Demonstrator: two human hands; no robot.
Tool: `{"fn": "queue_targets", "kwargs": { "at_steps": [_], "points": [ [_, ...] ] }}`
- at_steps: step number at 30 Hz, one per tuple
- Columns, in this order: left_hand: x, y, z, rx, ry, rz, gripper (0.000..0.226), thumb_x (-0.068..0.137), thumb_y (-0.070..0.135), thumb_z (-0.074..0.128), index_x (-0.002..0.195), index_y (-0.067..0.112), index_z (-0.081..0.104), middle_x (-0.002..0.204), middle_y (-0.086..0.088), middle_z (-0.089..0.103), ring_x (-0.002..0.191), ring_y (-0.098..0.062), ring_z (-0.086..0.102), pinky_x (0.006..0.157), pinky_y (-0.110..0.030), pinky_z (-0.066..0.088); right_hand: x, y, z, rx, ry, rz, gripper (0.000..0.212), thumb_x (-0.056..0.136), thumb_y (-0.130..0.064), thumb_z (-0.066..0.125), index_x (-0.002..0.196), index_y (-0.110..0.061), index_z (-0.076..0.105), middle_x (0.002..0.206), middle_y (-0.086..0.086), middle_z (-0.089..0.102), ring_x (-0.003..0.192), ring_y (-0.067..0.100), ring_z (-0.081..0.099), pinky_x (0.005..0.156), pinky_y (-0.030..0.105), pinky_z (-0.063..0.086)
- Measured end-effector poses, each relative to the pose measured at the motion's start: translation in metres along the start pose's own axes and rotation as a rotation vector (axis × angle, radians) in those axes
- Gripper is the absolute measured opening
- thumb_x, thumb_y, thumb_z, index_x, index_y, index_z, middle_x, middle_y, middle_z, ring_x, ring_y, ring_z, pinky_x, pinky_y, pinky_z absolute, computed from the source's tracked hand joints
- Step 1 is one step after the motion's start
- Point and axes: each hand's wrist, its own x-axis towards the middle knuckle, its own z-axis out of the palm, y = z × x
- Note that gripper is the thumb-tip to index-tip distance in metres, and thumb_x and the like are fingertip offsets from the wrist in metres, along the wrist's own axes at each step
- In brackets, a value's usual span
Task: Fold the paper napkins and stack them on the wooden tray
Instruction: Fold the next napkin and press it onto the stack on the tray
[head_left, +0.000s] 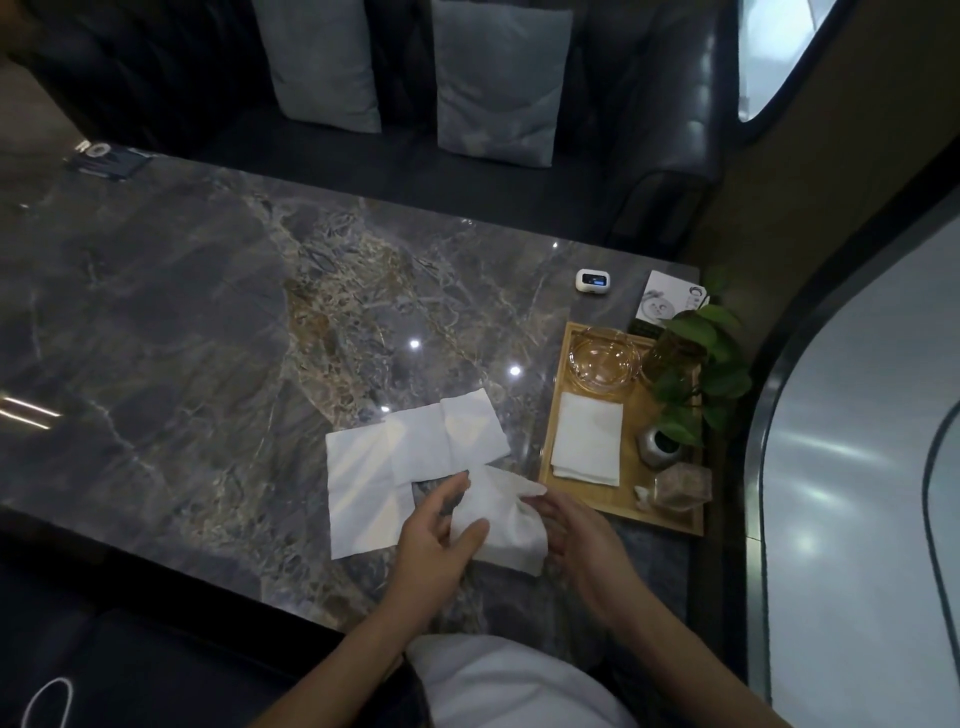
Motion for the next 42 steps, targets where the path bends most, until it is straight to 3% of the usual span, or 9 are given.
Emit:
{"fn": "queue_targets", "kwargs": {
  "at_steps": [6, 10, 14, 18, 20, 23, 28, 35, 42],
  "points": [
    [0.000, 0.006, 0.001, 0.033, 0.071, 0.028, 0.045, 0.082, -0.005, 0.071, 0.119, 0.019, 0.064, 0.114, 0.005, 0.070, 0.111, -0.008, 0.063, 0.094, -0.028, 0.054, 0.001, -0.002, 0.000, 0.016, 0.034, -0.087, 0.023, 0.096, -0.021, 0.050, 0.098, -0.010, 0.071, 0.098, 0.004, 0.076, 0.093, 0.024, 0.071, 0.082, 0.042, 0.057],
    [-0.003, 0.007, 0.000, 0.042, 0.053, 0.033, 0.041, 0.081, -0.008, 0.070, 0.110, 0.020, 0.068, 0.105, 0.002, 0.074, 0.102, -0.010, 0.068, 0.089, -0.032, 0.057, 0.004, 0.002, -0.002, 0.050, 0.036, -0.138, 0.017, 0.095, -0.019, 0.056, 0.105, -0.017, 0.069, 0.107, 0.001, 0.073, 0.101, 0.019, 0.069, 0.083, 0.036, 0.057],
    [-0.005, 0.010, 0.001, 0.087, 0.056, 0.063, 0.035, 0.082, -0.006, 0.070, 0.108, 0.018, 0.069, 0.101, 0.001, 0.075, 0.097, -0.008, 0.069, 0.087, -0.030, 0.058, 0.002, 0.004, -0.005, -0.006, 0.046, -0.209, 0.038, 0.096, -0.013, 0.053, 0.133, -0.020, 0.049, 0.109, 0.006, 0.066, 0.103, 0.019, 0.064, 0.087, 0.032, 0.055],
    [-0.007, 0.015, 0.001, 0.134, 0.092, 0.088, 0.028, 0.084, 0.000, 0.071, 0.104, 0.019, 0.070, 0.097, 0.007, 0.074, 0.093, -0.003, 0.068, 0.085, -0.026, 0.058, 0.001, 0.005, -0.006, -0.108, 0.062, -0.270, 0.057, 0.089, -0.003, 0.062, 0.138, -0.023, 0.040, 0.103, 0.007, 0.062, 0.094, 0.014, 0.063, 0.075, 0.021, 0.052],
    [-0.008, 0.016, 0.001, 0.147, 0.099, 0.091, 0.025, 0.085, 0.002, 0.071, 0.103, 0.020, 0.070, 0.096, 0.007, 0.074, 0.093, -0.003, 0.068, 0.084, -0.026, 0.058, -0.002, 0.007, -0.005, -0.209, 0.036, -0.315, 0.061, 0.086, -0.003, 0.066, 0.136, -0.026, 0.041, 0.112, 0.003, 0.059, 0.097, 0.009, 0.064, 0.074, 0.020, 0.055],
    [-0.009, 0.017, 0.001, 0.158, 0.105, 0.099, 0.025, 0.085, 0.002, 0.071, 0.100, 0.022, 0.071, 0.092, 0.009, 0.075, 0.091, -0.004, 0.069, 0.082, -0.031, 0.059, -0.001, 0.014, -0.007, -0.472, 0.013, -0.437, 0.053, 0.081, -0.013, 0.073, 0.126, -0.031, 0.053, 0.122, -0.008, 0.052, 0.110, 0.008, 0.056, 0.086, 0.024, 0.055],
    [-0.009, 0.018, 0.001, 0.190, 0.102, 0.118, 0.027, 0.084, 0.003, 0.072, 0.097, 0.026, 0.071, 0.092, 0.016, 0.073, 0.089, -0.006, 0.069, 0.081, -0.035, 0.060, -0.002, 0.015, -0.006, -0.801, 0.005, -0.555, 0.031, 0.078, -0.024, 0.076, 0.105, -0.033, 0.066, 0.103, -0.012, 0.049, 0.097, -0.004, 0.050, 0.078, 0.003, 0.041],
    [-0.010, 0.021, 0.002, 0.213, 0.098, 0.132, 0.026, 0.084, 0.005, 0.072, 0.097, 0.028, 0.072, 0.094, 0.016, 0.073, 0.091, -0.006, 0.068, 0.083, -0.038, 0.059, -0.002, 0.012, -0.005, -0.828, 0.049, -0.585, 0.013, 0.081, -0.026, 0.074, 0.093, -0.031, 0.073, 0.095, -0.008, 0.051, 0.090, -0.002, 0.052, 0.075, 0.005, 0.040],
    [-0.012, 0.026, 0.003, 0.354, 0.129, 0.172, 0.026, 0.079, 0.020, 0.072, 0.094, 0.040, 0.067, 0.097, 0.022, 0.067, 0.097, -0.006, 0.061, 0.087, -0.035, 0.051, -0.004, 0.010, -0.004, -0.825, 0.090, -0.662, 0.005, 0.073, -0.031, 0.071, 0.075, -0.035, 0.069, 0.105, -0.012, 0.054, 0.105, 0.004, 0.047, 0.087, 0.014, 0.036]
  ]
}}
